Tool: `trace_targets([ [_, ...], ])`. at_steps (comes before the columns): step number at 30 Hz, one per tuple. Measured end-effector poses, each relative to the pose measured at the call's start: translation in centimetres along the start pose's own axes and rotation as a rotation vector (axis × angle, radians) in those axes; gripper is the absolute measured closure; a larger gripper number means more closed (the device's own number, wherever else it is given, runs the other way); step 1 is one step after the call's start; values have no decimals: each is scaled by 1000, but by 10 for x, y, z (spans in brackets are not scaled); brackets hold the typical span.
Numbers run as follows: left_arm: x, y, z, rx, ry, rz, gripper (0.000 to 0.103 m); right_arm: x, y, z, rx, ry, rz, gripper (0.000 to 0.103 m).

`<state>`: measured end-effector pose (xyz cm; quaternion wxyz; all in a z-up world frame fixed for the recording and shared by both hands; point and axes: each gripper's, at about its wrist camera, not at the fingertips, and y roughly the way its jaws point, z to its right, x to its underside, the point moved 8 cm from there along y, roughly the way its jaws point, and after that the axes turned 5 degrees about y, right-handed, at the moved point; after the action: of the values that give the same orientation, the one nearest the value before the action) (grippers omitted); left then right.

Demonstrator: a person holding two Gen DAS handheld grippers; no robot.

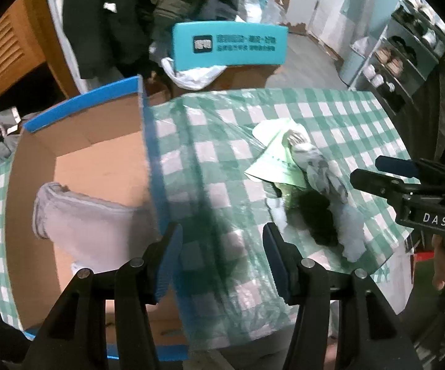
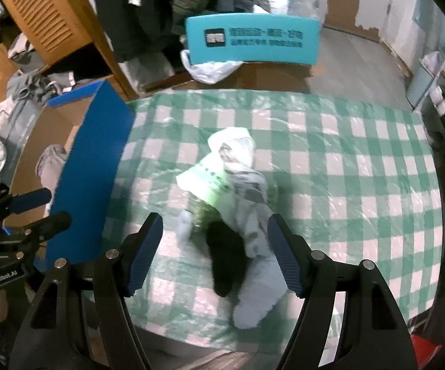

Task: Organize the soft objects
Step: 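Withdraw both tools from the box back toward the pile, then grasp the white plastic-wrapped bundle with the right tool while the left grasps the black sock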

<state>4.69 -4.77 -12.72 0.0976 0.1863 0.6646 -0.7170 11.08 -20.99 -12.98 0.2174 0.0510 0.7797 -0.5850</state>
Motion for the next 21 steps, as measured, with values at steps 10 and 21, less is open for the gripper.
trace_targets([
  [10,1,24,32,42,28,-60,48,16,6,37,26,49,-26,32],
  [21,7,53,56,44,39,-98,47,51,41,66,47,84,-131,32],
])
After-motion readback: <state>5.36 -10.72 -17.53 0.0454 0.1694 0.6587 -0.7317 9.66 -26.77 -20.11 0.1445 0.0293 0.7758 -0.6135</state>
